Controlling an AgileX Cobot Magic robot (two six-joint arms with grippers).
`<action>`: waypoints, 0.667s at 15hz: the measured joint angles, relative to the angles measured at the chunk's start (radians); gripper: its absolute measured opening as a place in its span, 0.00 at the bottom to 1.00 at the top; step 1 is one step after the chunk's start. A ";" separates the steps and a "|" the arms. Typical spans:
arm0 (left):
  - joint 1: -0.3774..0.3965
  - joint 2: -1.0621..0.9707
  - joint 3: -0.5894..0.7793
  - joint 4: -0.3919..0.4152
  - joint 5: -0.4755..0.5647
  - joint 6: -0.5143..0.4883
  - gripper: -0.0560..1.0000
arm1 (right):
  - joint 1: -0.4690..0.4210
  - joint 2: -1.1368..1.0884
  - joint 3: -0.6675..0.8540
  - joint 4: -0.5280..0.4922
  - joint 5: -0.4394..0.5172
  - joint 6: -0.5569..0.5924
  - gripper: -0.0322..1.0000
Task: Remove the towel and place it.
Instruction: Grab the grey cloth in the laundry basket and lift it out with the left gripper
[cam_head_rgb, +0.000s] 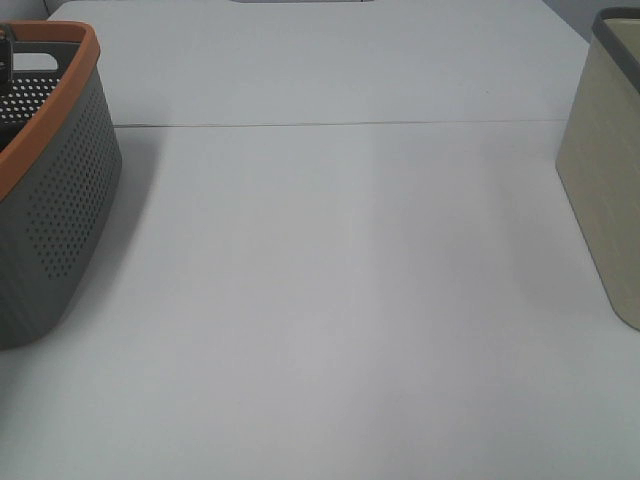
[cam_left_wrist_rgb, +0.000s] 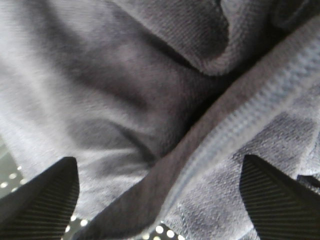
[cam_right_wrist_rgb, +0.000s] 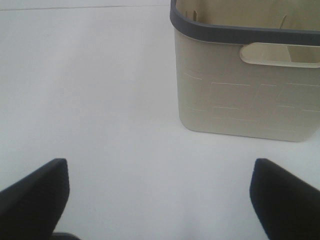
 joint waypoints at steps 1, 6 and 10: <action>0.000 0.003 0.000 -0.001 0.006 0.000 0.78 | 0.000 0.000 0.000 0.000 0.000 0.000 0.88; 0.000 0.003 -0.015 0.019 0.063 -0.102 0.27 | 0.000 0.000 0.000 0.000 0.000 0.000 0.88; 0.000 0.003 -0.017 0.023 0.075 -0.217 0.22 | 0.000 0.000 0.000 0.000 0.000 0.000 0.88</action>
